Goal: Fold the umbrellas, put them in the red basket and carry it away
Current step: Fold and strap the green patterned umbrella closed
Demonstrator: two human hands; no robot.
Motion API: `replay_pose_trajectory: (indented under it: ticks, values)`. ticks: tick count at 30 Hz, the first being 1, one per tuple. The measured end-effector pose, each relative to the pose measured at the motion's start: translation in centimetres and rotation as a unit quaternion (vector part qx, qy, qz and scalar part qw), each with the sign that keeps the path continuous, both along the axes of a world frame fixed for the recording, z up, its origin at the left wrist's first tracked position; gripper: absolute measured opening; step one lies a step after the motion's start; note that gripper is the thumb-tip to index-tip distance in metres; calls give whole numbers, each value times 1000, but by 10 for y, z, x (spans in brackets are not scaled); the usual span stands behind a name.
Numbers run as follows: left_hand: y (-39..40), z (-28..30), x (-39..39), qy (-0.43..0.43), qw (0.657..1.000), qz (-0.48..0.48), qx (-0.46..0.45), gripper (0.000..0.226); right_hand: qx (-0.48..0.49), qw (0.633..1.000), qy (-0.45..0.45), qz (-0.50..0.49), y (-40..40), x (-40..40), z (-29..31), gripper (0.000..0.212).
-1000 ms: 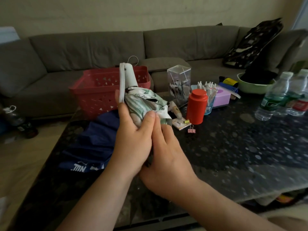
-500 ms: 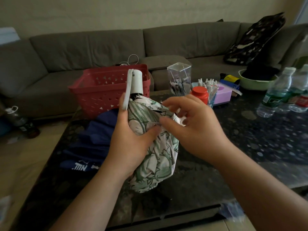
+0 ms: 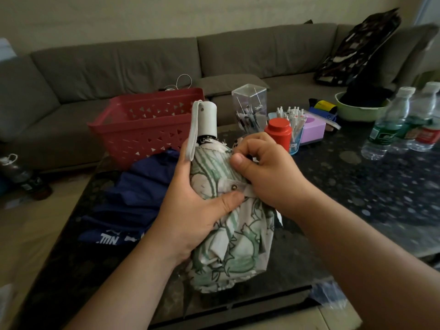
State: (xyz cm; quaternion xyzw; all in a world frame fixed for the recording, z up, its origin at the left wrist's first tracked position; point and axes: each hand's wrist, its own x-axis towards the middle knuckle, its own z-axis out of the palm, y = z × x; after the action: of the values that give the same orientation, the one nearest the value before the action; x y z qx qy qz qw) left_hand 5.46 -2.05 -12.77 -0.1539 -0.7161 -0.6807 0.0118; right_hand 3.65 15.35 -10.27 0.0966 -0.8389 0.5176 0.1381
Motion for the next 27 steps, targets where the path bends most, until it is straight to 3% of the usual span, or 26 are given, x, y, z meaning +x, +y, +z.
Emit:
replay_pose_trajectory:
  ticks: [8, 12, 15, 21, 27]
  values:
    - [2, -5, -1, -73, 995, -31, 62, 79, 57, 998, 13, -10, -4, -3, -10, 11]
    - [0, -3, -4, -93, 992, 10, 79, 86, 98, 975, 160, -117, -8, 10, -13, 22]
    - [-4, 2, -8, -105, 986, 66, 108, 90, 143, 953, 247, -106, -11, 26, -14, 13]
    - [-21, 9, -25, -115, 964, 189, 150, 87, 81, 989, 124, 15, -14, 43, -19, 12]
    - [-28, 10, -38, -77, 961, 240, 117, 121, 105, 989, 100, 35, -37, 46, -38, 21]
